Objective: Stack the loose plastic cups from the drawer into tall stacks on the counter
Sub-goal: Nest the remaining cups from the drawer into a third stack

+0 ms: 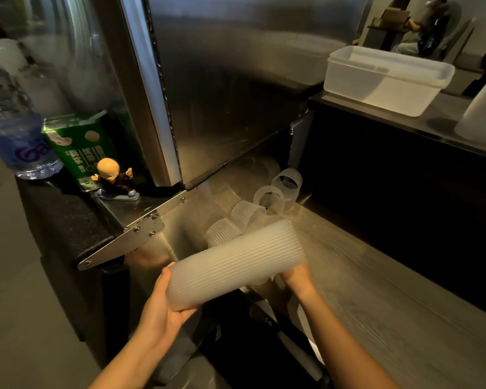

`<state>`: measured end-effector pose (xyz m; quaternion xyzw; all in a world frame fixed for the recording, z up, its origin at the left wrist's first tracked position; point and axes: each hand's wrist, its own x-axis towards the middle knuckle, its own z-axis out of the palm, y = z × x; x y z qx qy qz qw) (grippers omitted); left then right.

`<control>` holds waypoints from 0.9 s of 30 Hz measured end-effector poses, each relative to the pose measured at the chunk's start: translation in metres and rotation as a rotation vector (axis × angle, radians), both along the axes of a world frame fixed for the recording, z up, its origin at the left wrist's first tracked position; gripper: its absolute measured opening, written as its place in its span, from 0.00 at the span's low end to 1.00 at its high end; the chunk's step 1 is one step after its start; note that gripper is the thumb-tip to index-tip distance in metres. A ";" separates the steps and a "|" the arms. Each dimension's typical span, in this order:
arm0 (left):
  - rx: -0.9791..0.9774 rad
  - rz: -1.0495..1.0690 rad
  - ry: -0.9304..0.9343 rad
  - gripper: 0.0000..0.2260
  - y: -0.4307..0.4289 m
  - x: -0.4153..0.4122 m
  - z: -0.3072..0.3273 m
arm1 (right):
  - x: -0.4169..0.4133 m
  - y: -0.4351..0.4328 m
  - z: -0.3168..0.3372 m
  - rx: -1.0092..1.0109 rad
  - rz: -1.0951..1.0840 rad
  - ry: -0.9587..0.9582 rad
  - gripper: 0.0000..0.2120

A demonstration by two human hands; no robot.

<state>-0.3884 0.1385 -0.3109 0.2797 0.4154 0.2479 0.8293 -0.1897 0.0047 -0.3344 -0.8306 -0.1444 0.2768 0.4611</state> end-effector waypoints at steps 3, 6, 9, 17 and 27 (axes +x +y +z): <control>0.005 0.004 -0.006 0.13 0.000 0.004 0.002 | -0.003 0.002 -0.003 0.069 -0.066 0.033 0.15; -0.002 0.010 -0.014 0.13 0.000 0.007 0.003 | 0.002 -0.002 -0.004 0.054 -0.158 0.065 0.15; 0.000 0.000 -0.011 0.14 0.002 0.008 0.003 | 0.014 -0.011 0.005 -0.006 -0.206 -0.006 0.08; -0.009 -0.004 -0.011 0.12 0.005 0.007 -0.001 | 0.061 -0.036 0.020 0.453 -0.443 0.089 0.10; 0.008 -0.019 -0.003 0.12 0.005 0.004 -0.004 | 0.053 -0.039 0.052 0.478 0.173 0.164 0.30</control>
